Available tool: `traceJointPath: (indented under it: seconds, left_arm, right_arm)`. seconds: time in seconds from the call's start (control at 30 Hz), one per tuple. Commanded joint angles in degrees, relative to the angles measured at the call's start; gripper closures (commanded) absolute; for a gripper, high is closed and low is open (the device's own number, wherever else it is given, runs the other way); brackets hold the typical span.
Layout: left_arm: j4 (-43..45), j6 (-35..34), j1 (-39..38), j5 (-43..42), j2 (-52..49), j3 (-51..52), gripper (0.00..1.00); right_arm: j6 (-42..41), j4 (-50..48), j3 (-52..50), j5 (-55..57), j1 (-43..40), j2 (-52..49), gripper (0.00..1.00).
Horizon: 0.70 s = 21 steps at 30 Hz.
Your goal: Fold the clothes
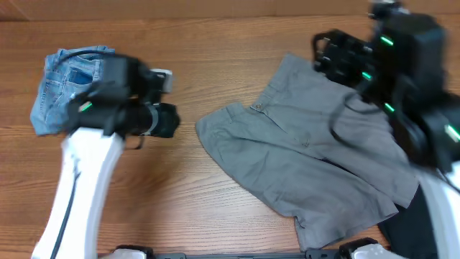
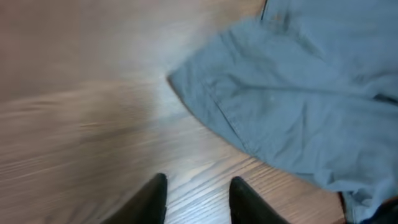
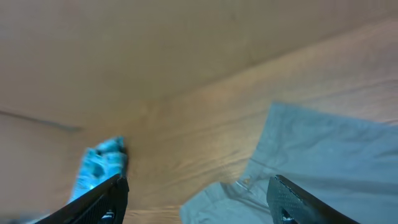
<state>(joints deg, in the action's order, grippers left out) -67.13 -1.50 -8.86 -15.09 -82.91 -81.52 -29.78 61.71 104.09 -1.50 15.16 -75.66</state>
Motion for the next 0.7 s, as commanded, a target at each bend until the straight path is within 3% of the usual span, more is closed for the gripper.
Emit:
traceJointPath:
  seconds: [0.0,0.13,0.47,0.67]
  left_arm:
    - [5.0,1.9,-5.0,-1.5,-10.0,2.8,0.95]
    - [13.1,6.1,-9.2,-1.2,-21.4,2.8,0.96]
    - [24.2,5.6,-10.2,0.0,-37.8,2.8,0.96]
    - [20.2,-5.6,-7.1,18.7,-42.7,2.8,0.96]
  right_arm:
    - [0.2,2.6,0.8,0.2,-0.7,3.2,0.25]
    - [0.1,6.7,0.8,0.1,-0.7,4.0,0.25]
    - [0.2,12.8,0.8,0.2,-0.7,2.9,0.25]
    - [0.2,13.4,0.8,0.8,-0.7,2.9,0.24]
